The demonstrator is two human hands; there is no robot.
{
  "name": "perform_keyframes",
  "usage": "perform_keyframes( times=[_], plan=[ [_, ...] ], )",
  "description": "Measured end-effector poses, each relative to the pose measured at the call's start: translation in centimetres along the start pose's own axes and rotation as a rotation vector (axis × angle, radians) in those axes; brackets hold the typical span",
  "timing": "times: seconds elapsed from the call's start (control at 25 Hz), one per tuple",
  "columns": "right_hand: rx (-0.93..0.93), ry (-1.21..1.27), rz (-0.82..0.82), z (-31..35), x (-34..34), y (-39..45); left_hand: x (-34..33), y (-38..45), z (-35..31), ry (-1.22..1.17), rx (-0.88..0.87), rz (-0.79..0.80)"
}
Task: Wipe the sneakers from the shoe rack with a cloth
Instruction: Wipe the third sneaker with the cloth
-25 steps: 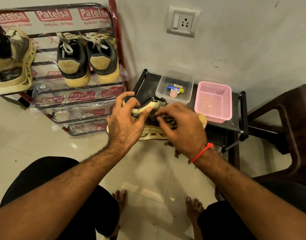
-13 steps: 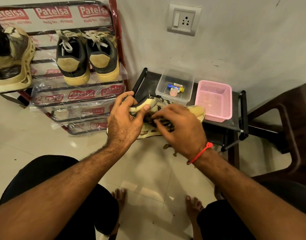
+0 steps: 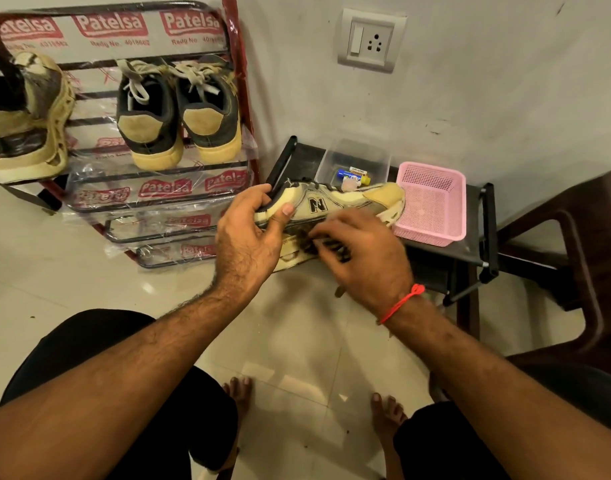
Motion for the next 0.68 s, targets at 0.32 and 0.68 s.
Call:
perform_keyframes(
  times=[0.32, 0.68],
  plan=[
    [-0.304, -0.118, -0.153, -6.7, 3.9, 0.7, 0.7, 0.1, -0.6, -0.037, 0.005, 0.016],
    [-0.031, -0.153, -0.122, -1.5, 1.3, 0.7, -0.6, -0.4, -1.2, -0.129, 0.118, 0.180]
  ],
)
Point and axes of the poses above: each hand's wrist, its own y-axis towards the middle knuckle, its own x-axis out of the back of the hand, z = x × y, the point moved 3 cm from there along y, towards the middle knuckle, and after that the axes turned 9 degrees about z, right-handed, at the moved point
